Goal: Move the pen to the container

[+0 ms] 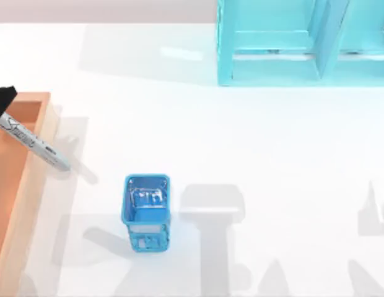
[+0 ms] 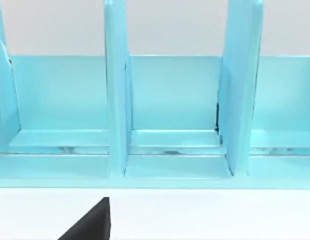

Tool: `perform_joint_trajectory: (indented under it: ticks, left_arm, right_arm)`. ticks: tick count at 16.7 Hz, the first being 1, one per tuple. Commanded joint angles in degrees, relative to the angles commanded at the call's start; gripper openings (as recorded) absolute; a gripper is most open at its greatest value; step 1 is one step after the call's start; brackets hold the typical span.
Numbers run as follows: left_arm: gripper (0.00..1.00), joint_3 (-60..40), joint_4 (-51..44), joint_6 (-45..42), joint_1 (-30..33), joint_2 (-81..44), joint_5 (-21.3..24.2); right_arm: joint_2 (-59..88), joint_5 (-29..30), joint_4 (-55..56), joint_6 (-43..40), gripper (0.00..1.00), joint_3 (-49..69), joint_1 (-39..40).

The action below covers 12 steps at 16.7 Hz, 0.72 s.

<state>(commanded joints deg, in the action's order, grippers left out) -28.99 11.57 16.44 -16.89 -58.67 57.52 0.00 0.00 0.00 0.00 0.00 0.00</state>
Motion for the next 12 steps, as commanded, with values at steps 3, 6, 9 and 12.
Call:
perform_joint_trajectory:
  ticks: [3,6,9,12]
  left_arm:
    - [0.0,0.03,-0.41,-0.49,0.07,-0.54,-0.23]
    - [0.0,-1.69,-5.1,-4.84,-1.18,-2.88,-0.75]
    - [0.0,-6.32,-13.39,-14.14,-3.07,-6.34,-0.85]
    - [0.0,-13.05,-24.35,-27.17,-5.29,-10.67,-0.49]
  right_arm:
    - [0.0,0.0,0.0,0.0,1.0,0.0,0.0]
    - [0.0,0.0,0.0,0.0,1.0,0.0,0.0]
    - [0.0,0.0,0.0,0.0,1.0,0.0,0.0]
    - [0.0,0.0,0.0,0.0,1.0,0.0,0.0]
